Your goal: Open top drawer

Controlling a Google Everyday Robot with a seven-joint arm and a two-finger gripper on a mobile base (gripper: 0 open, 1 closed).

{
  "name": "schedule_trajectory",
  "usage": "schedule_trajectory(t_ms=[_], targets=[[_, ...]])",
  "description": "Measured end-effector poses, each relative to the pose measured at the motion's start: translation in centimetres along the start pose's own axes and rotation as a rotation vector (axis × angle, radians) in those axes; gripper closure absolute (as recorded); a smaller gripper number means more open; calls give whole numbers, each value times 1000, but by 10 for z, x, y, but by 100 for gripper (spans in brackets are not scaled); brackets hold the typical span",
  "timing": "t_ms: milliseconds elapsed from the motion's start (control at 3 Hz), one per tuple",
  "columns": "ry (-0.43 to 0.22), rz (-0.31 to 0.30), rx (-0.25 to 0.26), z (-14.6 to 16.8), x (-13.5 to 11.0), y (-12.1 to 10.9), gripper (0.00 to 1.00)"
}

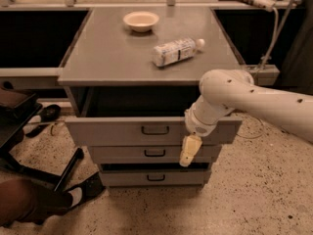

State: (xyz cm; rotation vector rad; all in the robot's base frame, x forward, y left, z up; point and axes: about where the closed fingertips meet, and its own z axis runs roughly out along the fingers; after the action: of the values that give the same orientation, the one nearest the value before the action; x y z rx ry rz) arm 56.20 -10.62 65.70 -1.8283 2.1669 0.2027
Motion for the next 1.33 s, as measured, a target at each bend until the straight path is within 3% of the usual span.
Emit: schedule_trajectory(t_ms=[333, 667, 1333], targets=[[9, -10, -33, -5, 1, 24, 0], [9, -10, -34, -5, 1, 24, 0], [-5, 40, -83, -4, 4, 33, 0]])
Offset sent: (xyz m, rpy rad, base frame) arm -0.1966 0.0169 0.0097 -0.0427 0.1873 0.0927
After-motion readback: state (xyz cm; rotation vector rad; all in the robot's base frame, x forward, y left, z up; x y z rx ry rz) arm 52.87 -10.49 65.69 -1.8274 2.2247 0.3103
